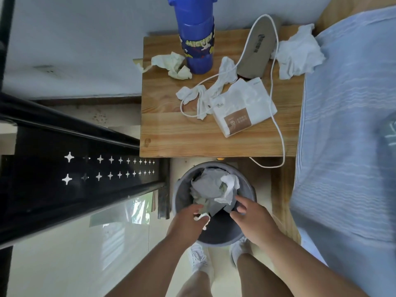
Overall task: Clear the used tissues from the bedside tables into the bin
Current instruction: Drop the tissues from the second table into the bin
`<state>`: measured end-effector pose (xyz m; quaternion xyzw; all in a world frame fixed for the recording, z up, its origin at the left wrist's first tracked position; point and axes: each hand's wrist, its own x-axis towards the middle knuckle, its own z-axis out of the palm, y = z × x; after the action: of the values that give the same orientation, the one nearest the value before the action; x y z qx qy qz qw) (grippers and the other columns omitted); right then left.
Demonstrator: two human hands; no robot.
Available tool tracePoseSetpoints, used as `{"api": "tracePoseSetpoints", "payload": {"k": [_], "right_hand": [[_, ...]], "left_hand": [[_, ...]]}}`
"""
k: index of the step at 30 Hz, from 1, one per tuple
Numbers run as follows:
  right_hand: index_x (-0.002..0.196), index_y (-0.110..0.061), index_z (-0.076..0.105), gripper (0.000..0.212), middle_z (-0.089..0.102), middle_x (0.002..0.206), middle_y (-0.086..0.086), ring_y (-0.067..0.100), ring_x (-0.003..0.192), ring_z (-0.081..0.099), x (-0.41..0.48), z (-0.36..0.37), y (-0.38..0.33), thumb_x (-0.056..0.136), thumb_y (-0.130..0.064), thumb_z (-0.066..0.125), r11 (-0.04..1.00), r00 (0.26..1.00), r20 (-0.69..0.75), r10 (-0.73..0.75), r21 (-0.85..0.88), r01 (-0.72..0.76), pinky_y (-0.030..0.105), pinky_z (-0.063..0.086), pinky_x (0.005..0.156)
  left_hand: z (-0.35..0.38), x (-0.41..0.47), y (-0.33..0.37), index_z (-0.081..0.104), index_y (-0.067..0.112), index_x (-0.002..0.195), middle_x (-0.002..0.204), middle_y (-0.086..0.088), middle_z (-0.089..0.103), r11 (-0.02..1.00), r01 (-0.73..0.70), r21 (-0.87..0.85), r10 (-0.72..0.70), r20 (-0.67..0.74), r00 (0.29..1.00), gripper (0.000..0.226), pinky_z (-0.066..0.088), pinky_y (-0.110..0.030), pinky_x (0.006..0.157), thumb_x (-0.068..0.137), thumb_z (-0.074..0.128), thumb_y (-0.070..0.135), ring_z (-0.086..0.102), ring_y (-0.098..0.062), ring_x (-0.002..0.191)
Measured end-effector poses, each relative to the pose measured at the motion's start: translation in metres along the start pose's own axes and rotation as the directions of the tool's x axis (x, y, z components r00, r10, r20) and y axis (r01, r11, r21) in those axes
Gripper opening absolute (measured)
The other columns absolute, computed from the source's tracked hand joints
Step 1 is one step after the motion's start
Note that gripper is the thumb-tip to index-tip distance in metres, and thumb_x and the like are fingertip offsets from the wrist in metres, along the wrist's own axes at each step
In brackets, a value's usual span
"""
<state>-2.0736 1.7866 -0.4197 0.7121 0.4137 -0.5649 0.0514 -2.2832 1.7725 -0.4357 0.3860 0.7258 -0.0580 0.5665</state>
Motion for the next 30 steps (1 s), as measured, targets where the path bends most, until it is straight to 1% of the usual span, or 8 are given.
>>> {"api": "tracePoseSetpoints", "payload": {"k": [3,6,12,16,20,22,26,30], "right_hand": [[0.147,-0.029,0.055,0.049,0.071,0.134,-0.004,0.009,0.121,0.066,-0.006,-0.005,-0.005,0.098,-0.032,0.062,1.0,0.999,-0.045,-0.028,0.002,0.028,0.022,0.046,0.088],[0.13,-0.035,0.068,0.032,0.076,0.116,-0.014,0.007,0.108,0.072,-0.019,-0.021,-0.024,0.098,-0.03,0.063,0.975,0.976,-0.158,-0.147,0.141,0.17,0.025,0.053,0.085],[0.101,-0.054,0.072,0.019,0.079,0.09,-0.017,0.007,0.081,0.076,-0.06,-0.095,-0.101,0.085,-0.05,0.064,0.808,0.839,-0.399,-0.37,0.308,0.503,0.027,0.061,0.075],[0.102,-0.043,0.074,0.016,0.078,0.091,-0.017,0.009,0.084,0.075,-0.049,-0.15,-0.138,0.091,-0.038,0.063,0.763,0.727,-0.59,-0.351,0.269,0.587,0.033,0.061,0.077],[0.127,-0.026,0.069,0.032,0.071,0.124,-0.009,0.003,0.109,0.062,-0.023,-0.2,-0.159,0.101,-0.013,0.055,0.835,0.58,-0.731,-0.36,0.024,0.549,0.031,0.053,0.095],[0.139,-0.014,0.061,0.042,0.061,0.141,0.003,0.015,0.123,0.058,-0.009,-0.22,-0.166,0.099,-0.003,0.053,0.863,0.545,-0.72,-0.431,-0.151,0.482,0.034,0.049,0.102],[0.155,-0.022,0.044,0.057,0.018,0.173,0.003,0.027,0.152,0.034,0.011,-0.245,-0.176,0.102,-0.004,0.051,0.894,0.653,-0.611,-0.448,-0.326,0.308,0.041,0.044,0.11],[0.162,-0.031,0.025,0.075,-0.002,0.175,-0.001,0.029,0.152,0.032,0.03,-0.252,-0.18,0.099,-0.002,0.052,0.906,0.791,-0.486,-0.372,-0.376,0.196,0.041,0.047,0.106]], "left_hand": [[-0.007,-0.004,0.008,0.063,0.037,0.135,0.122,0.018,0.068,0.998,-0.054,-0.046,0.051,-0.057,0.997,0.038,0.06,-0.031,0.07,0.098,0.067,0.043,0.076,-0.011,0.073],[-0.018,-0.014,0.028,0.07,0.04,0.12,0.106,0.02,0.075,0.981,-0.156,-0.114,0.136,-0.165,0.977,0.022,0.063,-0.037,0.075,0.1,0.063,0.045,0.075,-0.007,0.076],[-0.068,-0.035,0.113,0.073,0.048,0.086,0.082,0.022,0.076,0.851,-0.453,-0.267,0.323,-0.414,0.851,0.02,0.052,-0.011,0.062,0.101,0.066,0.037,0.068,0.003,0.068],[-0.11,-0.028,0.172,0.072,0.045,0.098,0.092,0.02,0.074,0.83,-0.521,-0.201,0.36,-0.521,0.774,0.01,0.047,-0.004,0.065,0.102,0.063,0.04,0.065,0.009,0.083],[-0.134,-0.003,0.221,0.067,0.05,0.105,0.095,0.021,0.068,0.874,-0.482,-0.067,0.379,-0.526,0.761,0.016,0.06,-0.031,0.071,0.103,0.06,0.036,0.065,0.001,0.083],[-0.14,0.008,0.239,0.067,0.048,0.113,0.098,0.017,0.069,0.884,-0.467,0.034,0.412,-0.532,0.74,0.02,0.064,-0.043,0.078,0.104,0.059,0.033,0.067,-0.008,0.086],[-0.143,0.028,0.254,0.059,0.04,0.141,0.132,0.006,0.065,0.811,-0.407,0.42,0.578,-0.47,0.667,0.043,0.063,-0.046,0.084,0.102,0.061,0.02,0.068,-0.02,0.104],[-0.146,0.04,0.253,0.047,0.046,0.154,0.146,0.006,0.057,0.624,-0.329,0.709,0.653,-0.241,0.718,0.065,0.061,-0.043,0.083,0.099,0.062,0.014,0.066,-0.026,0.114]]}}
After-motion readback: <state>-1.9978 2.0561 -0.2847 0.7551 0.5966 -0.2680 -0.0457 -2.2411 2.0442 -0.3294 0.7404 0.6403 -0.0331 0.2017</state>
